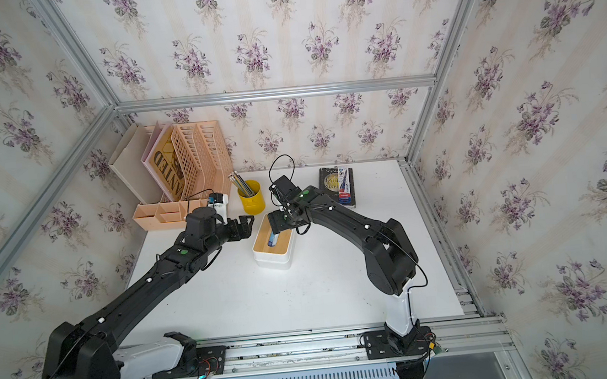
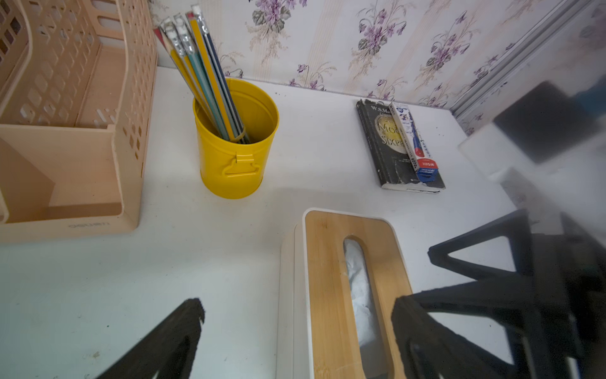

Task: Put the tissue paper into the tissue box
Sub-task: Move the tissue box to the center of the board.

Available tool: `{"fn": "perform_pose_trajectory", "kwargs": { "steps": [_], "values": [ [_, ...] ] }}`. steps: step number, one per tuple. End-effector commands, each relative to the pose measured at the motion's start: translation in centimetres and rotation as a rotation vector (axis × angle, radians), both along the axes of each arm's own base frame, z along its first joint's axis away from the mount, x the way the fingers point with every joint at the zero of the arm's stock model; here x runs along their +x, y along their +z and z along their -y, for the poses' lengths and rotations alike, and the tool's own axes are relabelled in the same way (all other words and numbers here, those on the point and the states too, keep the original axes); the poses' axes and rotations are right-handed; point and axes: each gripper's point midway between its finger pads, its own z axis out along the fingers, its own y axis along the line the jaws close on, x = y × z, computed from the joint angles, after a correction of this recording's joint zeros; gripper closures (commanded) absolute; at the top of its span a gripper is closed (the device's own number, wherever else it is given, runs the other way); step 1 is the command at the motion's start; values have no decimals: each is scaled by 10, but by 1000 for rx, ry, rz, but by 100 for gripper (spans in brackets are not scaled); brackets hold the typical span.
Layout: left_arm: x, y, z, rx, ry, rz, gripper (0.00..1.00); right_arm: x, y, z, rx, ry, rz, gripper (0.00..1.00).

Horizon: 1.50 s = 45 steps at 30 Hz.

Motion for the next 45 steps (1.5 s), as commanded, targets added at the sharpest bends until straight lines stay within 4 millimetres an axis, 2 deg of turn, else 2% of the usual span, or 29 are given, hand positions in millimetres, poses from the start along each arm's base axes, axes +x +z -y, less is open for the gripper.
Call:
{"fn": "perform_pose_trajectory", "kwargs": {
  "steps": [1,5,10,20,25,28,32,40,45],
  "values": [
    [2,13,0,-35,-8,55,6,-7,-12,8,-61,-33,-39,17],
    [1,14,-8,-66,6,66,5,-10,-24,11,-97,-38,-64,15],
    [0,16,-9,-89,4,72,5,-12,-32,14,-121,-41,-76,13],
    [0,14,-9,-90,0,75,5,-13,-55,11,-135,-27,-104,25],
    [0,12,-9,-89,-1,70,5,-11,-57,18,-164,-29,-99,37],
    [1,12,-10,-89,0,69,5,-11,-58,27,-184,-34,-97,47],
    [1,11,-11,-89,1,68,5,-10,-57,43,-217,-47,-85,53],
    [2,9,-10,-91,-2,61,5,-8,-53,78,-272,-81,-72,56],
    [2,9,-10,-91,-1,60,5,0,-50,107,-300,-126,-64,57]
  ]
}}
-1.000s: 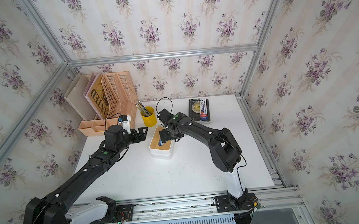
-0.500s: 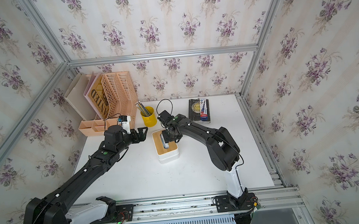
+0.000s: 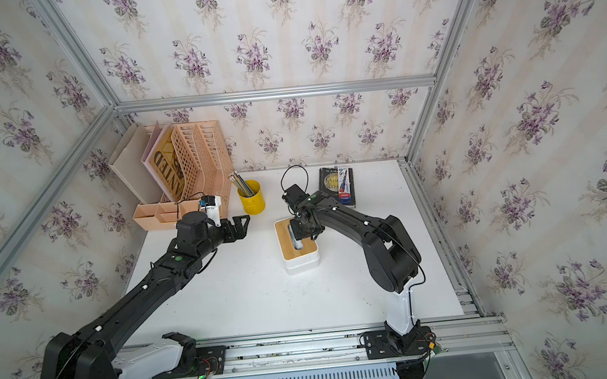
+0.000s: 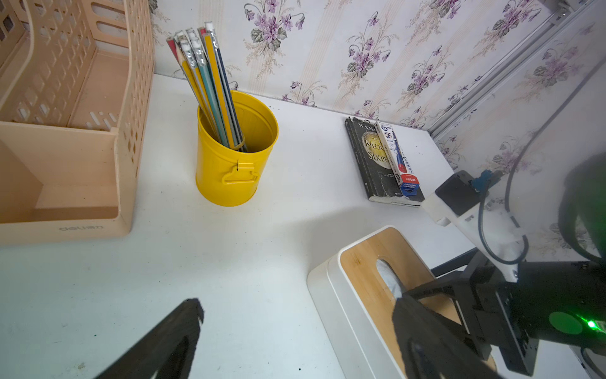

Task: Put the tissue paper into the tissue box
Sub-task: Move the tissue box to the center of the board.

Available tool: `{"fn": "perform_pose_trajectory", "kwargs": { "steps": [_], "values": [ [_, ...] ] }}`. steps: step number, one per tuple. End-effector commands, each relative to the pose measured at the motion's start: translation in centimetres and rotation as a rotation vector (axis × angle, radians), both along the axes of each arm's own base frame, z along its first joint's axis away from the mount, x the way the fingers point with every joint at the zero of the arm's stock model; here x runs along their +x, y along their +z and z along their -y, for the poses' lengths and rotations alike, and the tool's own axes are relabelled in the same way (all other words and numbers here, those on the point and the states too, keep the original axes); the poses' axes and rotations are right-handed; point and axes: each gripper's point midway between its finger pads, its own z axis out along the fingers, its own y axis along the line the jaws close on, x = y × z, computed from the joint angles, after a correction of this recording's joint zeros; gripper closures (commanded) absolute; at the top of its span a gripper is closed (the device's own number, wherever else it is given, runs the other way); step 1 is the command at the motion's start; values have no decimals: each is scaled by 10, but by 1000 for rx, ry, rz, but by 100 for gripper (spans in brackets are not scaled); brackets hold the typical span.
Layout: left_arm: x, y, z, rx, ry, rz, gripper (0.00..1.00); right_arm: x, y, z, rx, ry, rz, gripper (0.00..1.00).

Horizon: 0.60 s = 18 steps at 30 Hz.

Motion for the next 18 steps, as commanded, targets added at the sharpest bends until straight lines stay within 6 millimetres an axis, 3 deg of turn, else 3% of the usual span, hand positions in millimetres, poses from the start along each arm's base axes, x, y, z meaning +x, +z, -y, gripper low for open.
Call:
{"fn": "perform_pose_trajectory", "kwargs": {
  "steps": [1,7,12,18],
  "values": [
    [3,8,2,-14,-6,34,5,2,0,33,-101,-25,8,57],
    [4,7,3,-15,-8,32,5,9,-1,58,-99,-60,14,57],
    [3,6,3,-12,-9,28,5,9,-10,60,-92,-53,3,57],
    [3,6,4,-13,-14,28,6,10,-15,57,-83,-45,-2,43]
  ]
}}
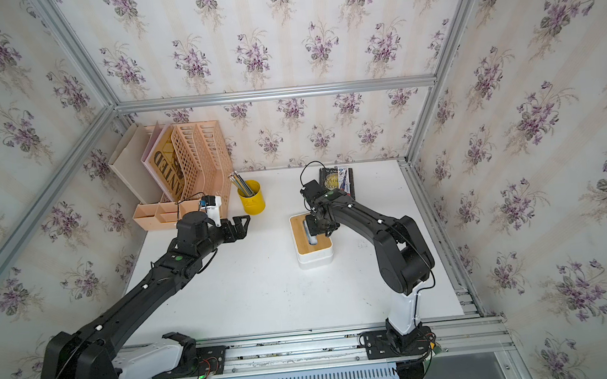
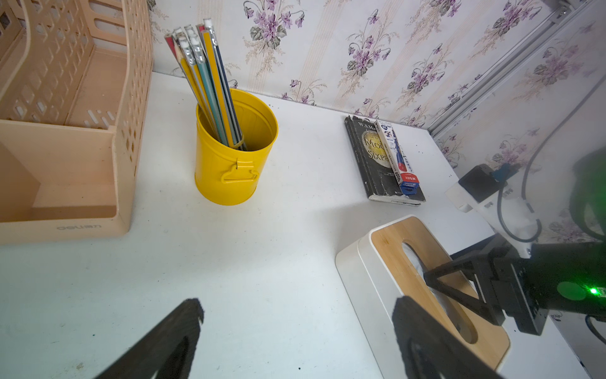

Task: Put the tissue paper into the tissue box
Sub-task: Move the tissue box to the center of the board.

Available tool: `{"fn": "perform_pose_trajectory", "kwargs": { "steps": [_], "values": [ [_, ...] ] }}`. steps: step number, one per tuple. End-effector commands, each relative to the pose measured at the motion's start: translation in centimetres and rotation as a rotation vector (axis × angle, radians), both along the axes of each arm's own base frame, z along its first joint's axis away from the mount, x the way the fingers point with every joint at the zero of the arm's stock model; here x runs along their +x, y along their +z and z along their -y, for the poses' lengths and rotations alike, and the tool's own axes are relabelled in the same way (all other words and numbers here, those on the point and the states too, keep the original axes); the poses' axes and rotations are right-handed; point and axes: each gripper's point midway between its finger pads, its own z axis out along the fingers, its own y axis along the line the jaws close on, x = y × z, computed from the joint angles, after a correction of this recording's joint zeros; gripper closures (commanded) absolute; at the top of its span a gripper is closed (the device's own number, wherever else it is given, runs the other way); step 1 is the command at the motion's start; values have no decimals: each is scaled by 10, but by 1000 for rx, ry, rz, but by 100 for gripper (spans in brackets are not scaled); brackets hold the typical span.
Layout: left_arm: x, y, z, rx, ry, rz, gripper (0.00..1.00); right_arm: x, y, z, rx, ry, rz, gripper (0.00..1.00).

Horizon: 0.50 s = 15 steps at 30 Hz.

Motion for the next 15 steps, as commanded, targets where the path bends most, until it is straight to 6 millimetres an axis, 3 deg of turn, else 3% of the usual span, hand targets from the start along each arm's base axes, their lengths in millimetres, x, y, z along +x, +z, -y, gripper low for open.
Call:
{"fn": "perform_pose_trajectory", "kwargs": {
  "steps": [1,6,15],
  "values": [
    [4,8,3,-13,-11,33,6,-1,-9,11,-62,3,-12,40],
    [4,7,3,-13,-13,31,6,5,-6,6,-58,13,-12,39],
    [4,7,3,-10,-14,32,6,8,5,1,-36,14,-4,47]
  ]
}}
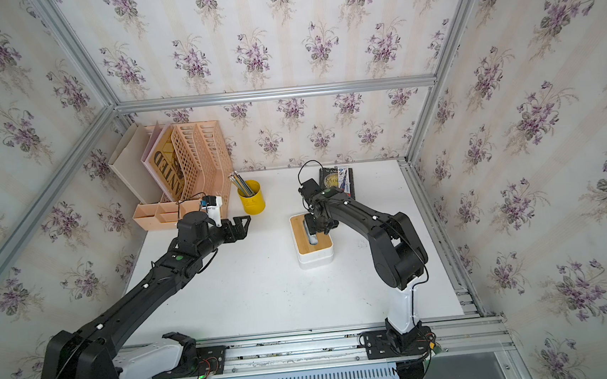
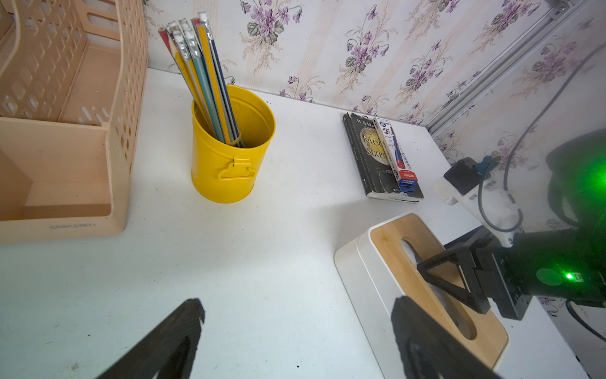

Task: Put the tissue paper into the tissue box
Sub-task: Move the tissue box to the center of the board, then adjust the box lid on the tissue box.

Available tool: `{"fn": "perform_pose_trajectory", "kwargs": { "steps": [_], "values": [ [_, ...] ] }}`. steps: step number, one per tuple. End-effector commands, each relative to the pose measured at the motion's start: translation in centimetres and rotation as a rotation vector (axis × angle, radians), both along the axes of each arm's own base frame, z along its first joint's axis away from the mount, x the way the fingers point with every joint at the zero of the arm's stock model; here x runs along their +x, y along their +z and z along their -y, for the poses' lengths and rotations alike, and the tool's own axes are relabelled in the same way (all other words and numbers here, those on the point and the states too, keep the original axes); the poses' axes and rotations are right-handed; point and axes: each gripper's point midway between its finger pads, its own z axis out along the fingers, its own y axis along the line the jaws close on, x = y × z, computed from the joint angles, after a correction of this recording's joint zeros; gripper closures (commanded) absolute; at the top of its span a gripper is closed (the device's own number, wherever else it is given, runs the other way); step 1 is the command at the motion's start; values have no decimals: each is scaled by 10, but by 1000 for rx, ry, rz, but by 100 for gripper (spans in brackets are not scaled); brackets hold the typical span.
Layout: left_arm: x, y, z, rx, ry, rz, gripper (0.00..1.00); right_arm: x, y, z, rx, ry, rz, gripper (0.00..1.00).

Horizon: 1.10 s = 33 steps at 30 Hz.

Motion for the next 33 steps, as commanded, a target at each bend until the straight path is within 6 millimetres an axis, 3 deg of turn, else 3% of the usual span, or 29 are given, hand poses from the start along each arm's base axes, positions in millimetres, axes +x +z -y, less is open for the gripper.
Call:
{"fn": "perform_pose_trajectory", "kwargs": {
  "steps": [1,14,21,33],
  "values": [
    [4,10,2,-10,-4,40,6,-1,7,3,-9,2,3,47],
    [4,9,3,-11,-7,35,6,-6,13,4,-4,2,-8,50],
    [5,9,3,-12,-9,34,6,-5,19,2,24,-4,17,61],
    [5,7,4,-12,-11,30,6,-6,22,2,80,-37,76,66]
  ]
}}
